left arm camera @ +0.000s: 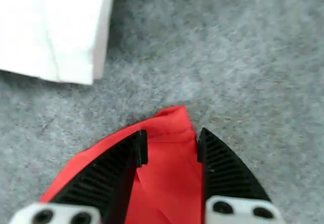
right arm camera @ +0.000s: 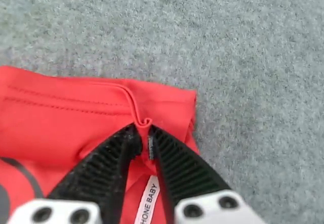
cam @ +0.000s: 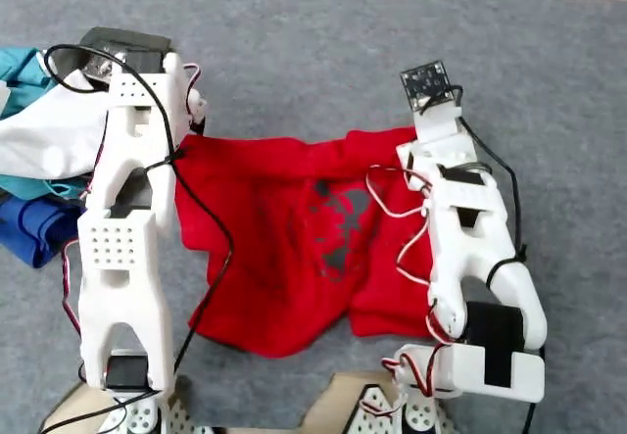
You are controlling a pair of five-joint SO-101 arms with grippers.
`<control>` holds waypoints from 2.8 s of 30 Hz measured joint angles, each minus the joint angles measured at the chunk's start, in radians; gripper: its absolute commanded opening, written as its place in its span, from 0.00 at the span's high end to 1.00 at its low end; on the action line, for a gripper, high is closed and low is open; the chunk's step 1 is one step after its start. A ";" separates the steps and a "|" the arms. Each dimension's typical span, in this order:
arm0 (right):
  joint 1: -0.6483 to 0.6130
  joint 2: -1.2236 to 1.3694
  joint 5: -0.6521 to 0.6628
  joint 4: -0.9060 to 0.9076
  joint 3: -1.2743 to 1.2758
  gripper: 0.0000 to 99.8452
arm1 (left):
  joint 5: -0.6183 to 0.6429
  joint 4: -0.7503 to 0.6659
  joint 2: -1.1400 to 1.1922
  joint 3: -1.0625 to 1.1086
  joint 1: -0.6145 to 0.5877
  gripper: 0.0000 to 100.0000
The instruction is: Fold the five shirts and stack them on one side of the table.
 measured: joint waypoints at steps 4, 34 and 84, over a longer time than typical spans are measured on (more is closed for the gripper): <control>0.000 0.000 0.000 0.000 0.000 1.00 | 0.000 0.000 0.008 0.000 0.000 0.84; 0.000 0.003 0.000 -0.002 0.000 1.00 | 0.035 -0.031 0.014 -0.026 0.000 0.97; 0.021 -0.143 0.000 0.368 -0.273 1.00 | -0.230 0.192 0.104 -0.598 -0.008 0.98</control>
